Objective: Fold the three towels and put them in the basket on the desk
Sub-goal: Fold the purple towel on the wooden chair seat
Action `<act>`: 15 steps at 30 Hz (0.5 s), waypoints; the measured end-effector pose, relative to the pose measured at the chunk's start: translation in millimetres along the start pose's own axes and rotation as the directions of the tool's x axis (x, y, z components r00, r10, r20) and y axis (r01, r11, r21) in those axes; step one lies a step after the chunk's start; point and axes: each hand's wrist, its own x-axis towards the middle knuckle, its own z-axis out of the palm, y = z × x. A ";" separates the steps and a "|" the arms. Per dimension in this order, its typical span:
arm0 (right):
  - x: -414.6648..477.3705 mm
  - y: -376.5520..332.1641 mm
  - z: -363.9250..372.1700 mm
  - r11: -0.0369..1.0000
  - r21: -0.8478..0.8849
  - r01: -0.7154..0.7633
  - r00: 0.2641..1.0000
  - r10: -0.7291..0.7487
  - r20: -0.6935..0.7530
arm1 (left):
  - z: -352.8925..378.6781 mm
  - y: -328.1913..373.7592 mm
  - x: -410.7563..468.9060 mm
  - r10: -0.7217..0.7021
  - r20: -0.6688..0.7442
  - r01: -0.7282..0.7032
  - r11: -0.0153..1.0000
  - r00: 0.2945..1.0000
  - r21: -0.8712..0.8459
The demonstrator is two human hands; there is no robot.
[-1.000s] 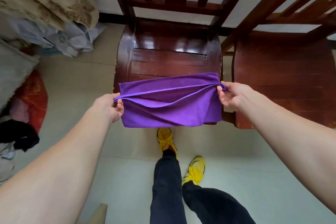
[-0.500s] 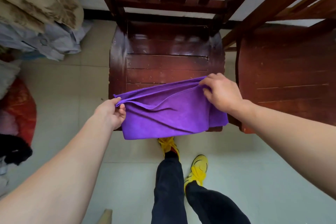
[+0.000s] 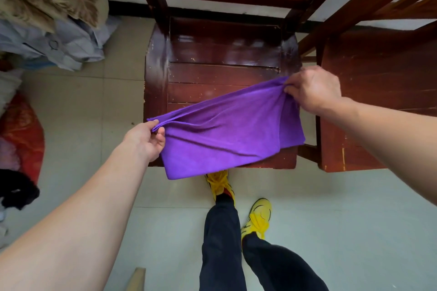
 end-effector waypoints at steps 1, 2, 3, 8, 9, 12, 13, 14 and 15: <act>4.1 -0.2 -4.0 1.000 0.003 -0.019 1.000 0.019 -0.020 | -0.2 0.8 1.6 0.004 -0.002 -0.004 1.000 1.000 -0.004; 8.3 -1.1 -7.5 0.999 0.009 -0.052 0.998 0.052 -0.027 | -0.3 1.3 3.9 0.008 -0.005 -0.008 1.000 1.000 -0.008; 12.4 -1.7 -10.3 0.995 0.031 -0.092 0.995 0.093 -0.029 | -0.4 1.5 6.5 0.013 -0.013 -0.013 1.000 1.000 -0.012; 30.8 -10.0 -12.7 0.910 0.324 -0.258 0.956 0.288 -0.050 | 2.5 2.3 6.6 0.040 -0.063 -0.040 0.999 0.997 -0.002; 33.2 -11.9 -11.3 0.870 0.401 -0.287 0.942 0.332 -0.047 | 5.4 2.2 2.7 0.072 -0.071 -0.070 0.997 0.995 0.028; 28.5 -10.7 -1.4 0.772 0.520 -0.366 0.897 0.441 -0.022 | 8.1 -6.6 1.7 0.374 -0.078 -0.337 0.895 0.924 0.292; 19.2 -9.4 2.7 0.745 0.533 -0.400 0.882 0.471 0.003 | 6.9 -11.6 2.4 0.490 -0.029 -0.431 0.792 0.871 0.433; 6.6 -7.4 8.5 0.716 0.548 -0.433 0.868 0.495 0.040 | 4.6 -15.5 3.8 0.561 0.027 -0.477 0.676 0.827 0.562; -8.5 -5.8 13.3 0.686 0.561 -0.463 0.856 0.510 0.082 | 2.7 -17.2 6.3 0.592 0.049 -0.478 0.595 0.804 0.647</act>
